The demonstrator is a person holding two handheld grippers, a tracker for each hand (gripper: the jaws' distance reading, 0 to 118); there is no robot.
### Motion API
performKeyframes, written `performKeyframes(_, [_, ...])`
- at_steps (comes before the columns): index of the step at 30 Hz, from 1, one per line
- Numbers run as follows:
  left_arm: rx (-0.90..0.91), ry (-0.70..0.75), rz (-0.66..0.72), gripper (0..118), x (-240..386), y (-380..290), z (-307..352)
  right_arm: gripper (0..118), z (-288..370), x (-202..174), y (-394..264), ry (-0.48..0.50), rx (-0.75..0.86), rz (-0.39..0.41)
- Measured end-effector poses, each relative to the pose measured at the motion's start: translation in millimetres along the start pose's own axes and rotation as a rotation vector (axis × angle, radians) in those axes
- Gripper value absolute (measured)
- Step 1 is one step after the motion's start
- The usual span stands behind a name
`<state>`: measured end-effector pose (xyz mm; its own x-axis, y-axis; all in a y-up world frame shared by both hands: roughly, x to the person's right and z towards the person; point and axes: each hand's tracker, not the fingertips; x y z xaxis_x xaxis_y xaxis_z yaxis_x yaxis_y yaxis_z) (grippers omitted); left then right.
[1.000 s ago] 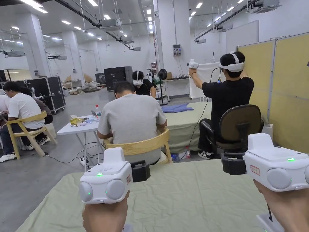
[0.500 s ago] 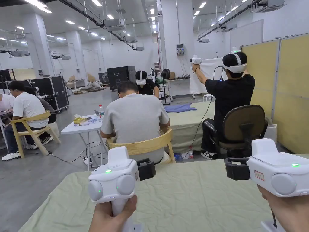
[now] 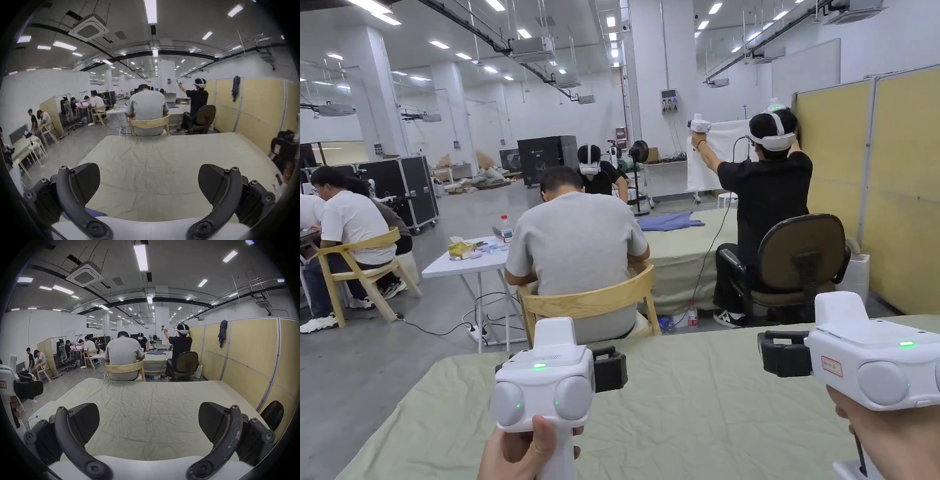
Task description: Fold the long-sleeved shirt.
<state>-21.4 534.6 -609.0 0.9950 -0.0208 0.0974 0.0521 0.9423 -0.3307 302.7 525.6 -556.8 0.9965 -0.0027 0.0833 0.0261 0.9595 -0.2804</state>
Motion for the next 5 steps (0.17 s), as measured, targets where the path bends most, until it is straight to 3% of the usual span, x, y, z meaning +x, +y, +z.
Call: performKeyframes(5, [-0.001, 0.065, -0.014, 118, 0.9, 0.0, -5.6, 118, 1.4, -0.1, -1.3, -0.011, -0.002, 0.016])
